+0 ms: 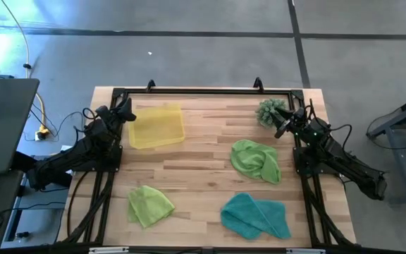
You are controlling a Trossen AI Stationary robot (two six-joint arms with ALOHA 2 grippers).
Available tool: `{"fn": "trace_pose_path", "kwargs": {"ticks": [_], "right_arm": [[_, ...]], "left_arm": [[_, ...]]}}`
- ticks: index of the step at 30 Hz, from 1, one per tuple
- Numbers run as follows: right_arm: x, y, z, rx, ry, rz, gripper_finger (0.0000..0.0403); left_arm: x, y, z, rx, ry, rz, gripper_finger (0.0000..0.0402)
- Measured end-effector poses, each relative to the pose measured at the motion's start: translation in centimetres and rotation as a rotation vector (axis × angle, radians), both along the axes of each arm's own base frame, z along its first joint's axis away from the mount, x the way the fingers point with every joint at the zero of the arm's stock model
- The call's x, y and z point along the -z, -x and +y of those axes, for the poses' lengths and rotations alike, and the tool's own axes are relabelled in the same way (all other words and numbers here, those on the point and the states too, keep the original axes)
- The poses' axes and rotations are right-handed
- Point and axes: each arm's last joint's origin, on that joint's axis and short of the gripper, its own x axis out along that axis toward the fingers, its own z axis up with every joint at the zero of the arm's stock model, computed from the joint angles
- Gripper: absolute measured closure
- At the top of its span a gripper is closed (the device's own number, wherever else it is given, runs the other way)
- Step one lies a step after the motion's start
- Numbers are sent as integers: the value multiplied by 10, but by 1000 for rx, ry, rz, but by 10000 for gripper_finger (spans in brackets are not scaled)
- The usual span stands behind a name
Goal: Roll microfiber towels into tight, uniform cylinder then place into a basket
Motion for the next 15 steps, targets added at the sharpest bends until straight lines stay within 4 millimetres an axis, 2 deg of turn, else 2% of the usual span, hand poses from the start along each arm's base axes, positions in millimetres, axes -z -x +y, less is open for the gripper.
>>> {"fn": "trace_pose_path", "kwargs": {"ticks": [15], "right_arm": [[0,0,0,0,0,0,210]], "left_arm": [[0,1,0,-42,5,2,218]]}}
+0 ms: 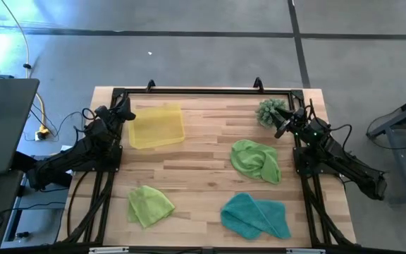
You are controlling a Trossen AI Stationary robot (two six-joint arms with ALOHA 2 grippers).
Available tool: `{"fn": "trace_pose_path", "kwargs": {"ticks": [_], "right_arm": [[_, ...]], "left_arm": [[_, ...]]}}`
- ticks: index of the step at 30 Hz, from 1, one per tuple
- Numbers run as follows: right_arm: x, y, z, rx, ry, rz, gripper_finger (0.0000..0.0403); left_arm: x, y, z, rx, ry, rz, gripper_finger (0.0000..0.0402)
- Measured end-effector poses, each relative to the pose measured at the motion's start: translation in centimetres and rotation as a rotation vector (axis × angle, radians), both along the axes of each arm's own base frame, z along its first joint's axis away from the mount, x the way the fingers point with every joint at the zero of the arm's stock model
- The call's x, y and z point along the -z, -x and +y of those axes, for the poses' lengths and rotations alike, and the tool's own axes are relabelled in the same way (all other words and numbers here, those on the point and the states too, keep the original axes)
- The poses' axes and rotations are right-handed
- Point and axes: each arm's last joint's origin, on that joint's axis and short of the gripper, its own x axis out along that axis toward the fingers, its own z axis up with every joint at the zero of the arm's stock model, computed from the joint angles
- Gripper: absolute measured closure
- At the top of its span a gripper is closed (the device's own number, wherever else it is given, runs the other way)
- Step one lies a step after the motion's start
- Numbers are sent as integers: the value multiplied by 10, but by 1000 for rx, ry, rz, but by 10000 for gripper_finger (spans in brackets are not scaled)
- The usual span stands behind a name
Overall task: Roll microfiber towels into tight, uniform cylinder then place into a basket
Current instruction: Fold the green microfiber towel
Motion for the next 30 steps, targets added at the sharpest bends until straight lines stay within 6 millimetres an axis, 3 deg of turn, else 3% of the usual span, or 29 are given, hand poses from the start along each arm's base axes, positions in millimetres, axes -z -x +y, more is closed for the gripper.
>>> {"fn": "trace_pose_path", "kwargs": {"ticks": [12,23,30], "right_arm": [[0,0,0,0,0,0,210],[0,0,0,0,3,2,210],[0,1,-1,31,131,125,210]], "left_arm": [[-5,1,0,-2,-36,-48,218],[-30,-8,-11,471,-380,32,218],[-43,-11,-26,833,-689,81,218]]}}
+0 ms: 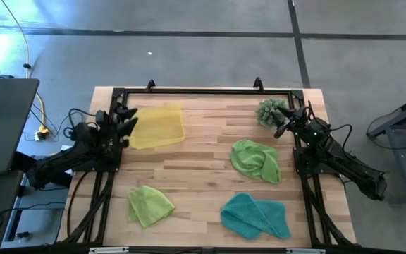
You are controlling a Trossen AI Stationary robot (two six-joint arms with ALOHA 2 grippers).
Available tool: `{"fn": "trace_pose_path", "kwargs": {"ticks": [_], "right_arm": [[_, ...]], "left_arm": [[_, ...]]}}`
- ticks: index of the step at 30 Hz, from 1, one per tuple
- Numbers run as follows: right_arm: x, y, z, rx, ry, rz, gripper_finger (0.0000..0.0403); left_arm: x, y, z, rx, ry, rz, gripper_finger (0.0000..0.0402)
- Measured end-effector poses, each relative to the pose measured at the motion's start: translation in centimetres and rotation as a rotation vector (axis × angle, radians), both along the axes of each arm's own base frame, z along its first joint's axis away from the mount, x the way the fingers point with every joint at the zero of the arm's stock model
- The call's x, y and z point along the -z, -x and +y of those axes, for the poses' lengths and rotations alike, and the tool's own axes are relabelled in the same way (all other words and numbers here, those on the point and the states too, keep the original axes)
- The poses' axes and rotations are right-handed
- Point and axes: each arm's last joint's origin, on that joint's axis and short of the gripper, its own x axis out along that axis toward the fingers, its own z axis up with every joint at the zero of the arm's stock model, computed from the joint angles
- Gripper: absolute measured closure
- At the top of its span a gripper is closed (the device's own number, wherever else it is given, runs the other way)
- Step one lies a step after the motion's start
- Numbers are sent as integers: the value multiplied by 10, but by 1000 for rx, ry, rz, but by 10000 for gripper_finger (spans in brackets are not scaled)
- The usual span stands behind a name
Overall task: Roll microfiber towels into tight, uniform cylinder then place into a basket
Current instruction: Fold the green microfiber towel
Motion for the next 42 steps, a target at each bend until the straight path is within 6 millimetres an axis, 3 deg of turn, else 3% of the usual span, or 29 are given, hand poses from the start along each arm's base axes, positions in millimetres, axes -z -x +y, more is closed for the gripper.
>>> {"fn": "trace_pose_path", "kwargs": {"ticks": [5,14,25,33,42], "right_arm": [[0,0,0,-3,-8,-7,210],[-16,1,1,-10,48,-181,210],[-33,4,3,-53,-18,-499,210],[-45,5,5,-86,57,-597,210],[-70,-13,-3,-189,42,-362,210]], "left_arm": [[-6,1,-8,98,-146,-24,218],[-16,5,-14,46,-276,-77,218],[-55,4,-13,25,-307,-70,218],[-76,-30,4,46,-233,67,218],[-89,-94,29,128,-106,240,218]]}}
